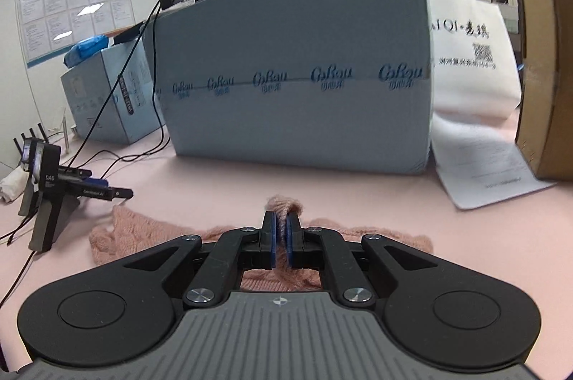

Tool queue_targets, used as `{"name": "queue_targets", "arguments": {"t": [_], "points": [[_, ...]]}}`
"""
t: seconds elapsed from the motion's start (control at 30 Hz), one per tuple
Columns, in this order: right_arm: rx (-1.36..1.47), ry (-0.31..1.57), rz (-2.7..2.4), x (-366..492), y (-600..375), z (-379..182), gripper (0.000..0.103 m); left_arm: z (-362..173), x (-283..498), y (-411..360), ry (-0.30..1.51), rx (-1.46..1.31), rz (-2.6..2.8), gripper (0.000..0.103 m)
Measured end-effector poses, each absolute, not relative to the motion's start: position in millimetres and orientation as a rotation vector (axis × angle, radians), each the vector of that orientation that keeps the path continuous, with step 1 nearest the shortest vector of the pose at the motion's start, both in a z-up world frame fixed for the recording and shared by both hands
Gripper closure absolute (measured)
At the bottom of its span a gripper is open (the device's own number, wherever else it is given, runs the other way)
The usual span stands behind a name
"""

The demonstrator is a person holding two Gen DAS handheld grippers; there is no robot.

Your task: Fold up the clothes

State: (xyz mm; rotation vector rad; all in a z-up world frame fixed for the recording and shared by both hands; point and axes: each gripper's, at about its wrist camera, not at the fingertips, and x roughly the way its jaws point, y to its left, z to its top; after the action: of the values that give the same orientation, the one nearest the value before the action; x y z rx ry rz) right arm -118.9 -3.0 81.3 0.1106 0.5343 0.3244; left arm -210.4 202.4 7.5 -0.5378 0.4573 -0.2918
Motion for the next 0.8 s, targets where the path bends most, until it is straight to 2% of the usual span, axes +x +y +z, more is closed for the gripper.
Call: {"name": "queue_targets", "arguments": {"t": [0.17, 0.27, 0.3, 0.33, 0.37, 0.4, 0.5, 0.6, 0.63, 0.8], "points": [[0.109, 0.584, 0.347, -112, 1, 68, 0.097, 7, -210, 202, 0.459, -0.538, -0.291, 0.0], [0.101, 0.621, 0.36, -107, 2, 61, 0.092, 7, -210, 202, 0.461, -0.539, -0.291, 0.0], [0.105, 0.632, 0.367, -106, 1, 59, 0.082, 7, -210, 202, 0.46, -0.541, -0.295, 0.0], [0.114, 0.646, 0.378, -105, 0, 58, 0.058, 7, -211, 203, 0.456, -0.544, -0.303, 0.0], [0.126, 0.66, 0.391, -105, -2, 57, 0.045, 7, -212, 204, 0.452, -0.549, -0.314, 0.0], [0.137, 0.666, 0.399, -105, -4, 56, 0.028, 6, -212, 206, 0.448, -0.557, -0.327, 0.0], [0.221, 0.62, 0.432, -118, -29, 63, 0.026, 4, -210, 214, 0.453, -0.596, -0.335, 0.0], [0.234, 0.544, 0.414, -137, -58, 71, 0.017, 2, -209, 218, 0.464, -0.619, -0.319, 0.0], [0.221, 0.523, 0.394, -143, -68, 72, 0.016, 2, -208, 218, 0.476, -0.612, -0.308, 0.0], [0.162, 0.493, 0.305, -168, -115, 59, 0.016, 26, -199, 197, 0.477, -0.372, -0.166, 0.0]]}}
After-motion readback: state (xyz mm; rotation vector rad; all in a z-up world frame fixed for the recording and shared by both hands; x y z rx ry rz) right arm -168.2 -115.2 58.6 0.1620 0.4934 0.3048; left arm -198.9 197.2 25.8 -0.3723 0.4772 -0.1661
